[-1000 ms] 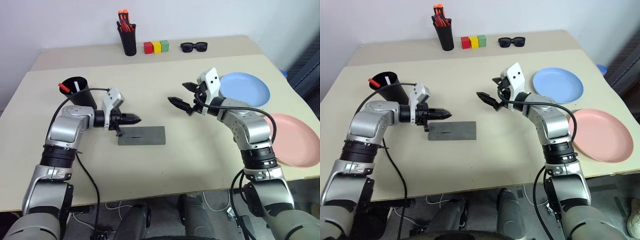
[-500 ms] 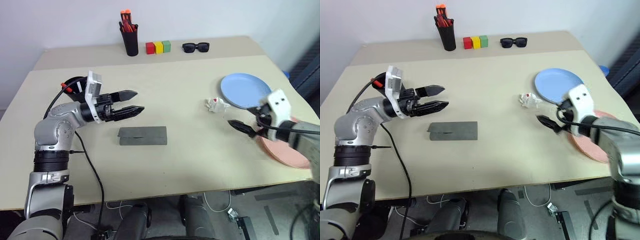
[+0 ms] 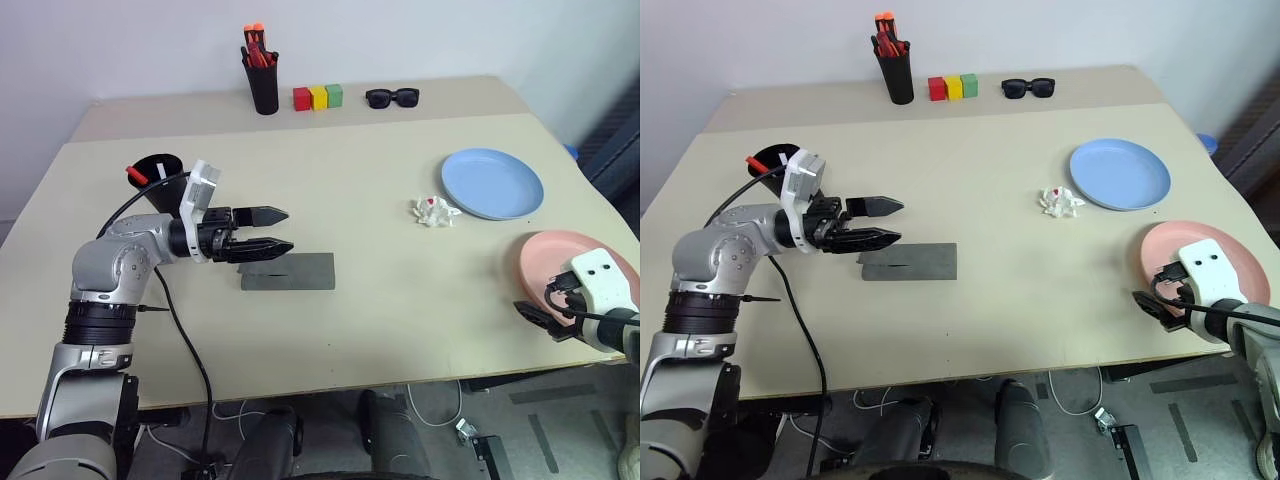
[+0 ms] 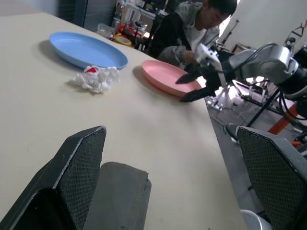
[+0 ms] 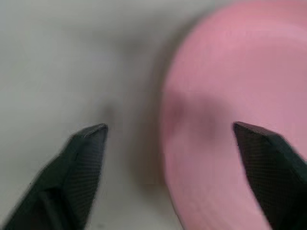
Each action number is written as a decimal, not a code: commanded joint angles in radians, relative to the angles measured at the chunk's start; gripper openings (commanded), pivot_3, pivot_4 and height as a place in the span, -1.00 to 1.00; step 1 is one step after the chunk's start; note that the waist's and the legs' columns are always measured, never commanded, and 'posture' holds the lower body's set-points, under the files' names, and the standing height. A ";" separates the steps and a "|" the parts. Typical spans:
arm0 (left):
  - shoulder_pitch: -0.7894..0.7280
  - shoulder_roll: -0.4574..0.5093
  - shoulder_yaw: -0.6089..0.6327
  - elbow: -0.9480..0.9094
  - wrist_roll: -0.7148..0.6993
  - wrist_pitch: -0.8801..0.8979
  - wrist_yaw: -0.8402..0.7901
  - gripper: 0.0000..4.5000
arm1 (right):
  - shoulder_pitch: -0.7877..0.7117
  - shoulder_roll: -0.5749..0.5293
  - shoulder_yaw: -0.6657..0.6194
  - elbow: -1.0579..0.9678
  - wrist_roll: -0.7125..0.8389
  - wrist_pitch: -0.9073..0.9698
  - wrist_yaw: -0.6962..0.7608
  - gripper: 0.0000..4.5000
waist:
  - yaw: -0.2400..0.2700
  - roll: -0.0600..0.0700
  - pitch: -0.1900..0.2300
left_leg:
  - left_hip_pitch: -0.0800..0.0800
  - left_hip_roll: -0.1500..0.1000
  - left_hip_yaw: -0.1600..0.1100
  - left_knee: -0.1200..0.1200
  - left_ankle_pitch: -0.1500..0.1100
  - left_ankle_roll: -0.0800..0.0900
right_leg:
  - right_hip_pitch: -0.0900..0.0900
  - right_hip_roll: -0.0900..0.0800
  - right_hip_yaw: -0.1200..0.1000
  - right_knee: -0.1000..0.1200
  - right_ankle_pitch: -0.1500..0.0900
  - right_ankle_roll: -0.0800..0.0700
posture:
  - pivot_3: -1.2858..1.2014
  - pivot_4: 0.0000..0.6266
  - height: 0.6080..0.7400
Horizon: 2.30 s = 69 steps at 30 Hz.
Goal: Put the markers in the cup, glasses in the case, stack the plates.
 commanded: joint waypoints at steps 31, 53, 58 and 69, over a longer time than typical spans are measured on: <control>0.096 -0.005 0.103 -0.160 -0.073 -0.049 0.172 1.00 | -0.986 0.150 0.446 1.045 -0.318 -0.789 -0.044 -0.99 | 0.000 0.000 0.000 | -0.004 0.000 0.000 -0.001 0.003 -0.005 | -0.004 0.000 0.000 -0.001 0.001 0.000 | 0.03 -0.52 1.00; 0.064 -0.014 0.099 -0.216 -0.130 0.017 0.275 1.00 | -0.807 0.292 0.389 0.669 -0.131 -0.607 0.070 0.77 | -0.006 0.000 0.000 | -0.004 -0.001 0.000 -0.001 0.002 -0.004 | -0.005 0.000 0.001 0.000 0.002 0.001 | 0.03 -0.52 1.00; 0.073 -0.001 0.105 -0.229 -0.134 0.021 0.278 1.00 | -0.802 0.299 0.443 0.749 -0.212 -0.650 0.032 0.77 | -0.011 0.000 0.000 | -0.004 -0.001 0.001 -0.001 0.002 -0.004 | -0.005 0.000 0.001 0.000 0.002 0.001 | 0.03 -0.52 1.00; 0.134 0.024 0.133 -0.266 -0.141 0.007 0.290 1.00 | -0.902 0.351 0.438 0.946 -0.225 -0.672 0.024 -0.98 | -0.010 0.000 0.000 | -0.004 0.000 0.001 -0.001 0.002 -0.004 | -0.005 0.000 0.001 0.000 0.002 0.001 | 0.03 -0.52 1.00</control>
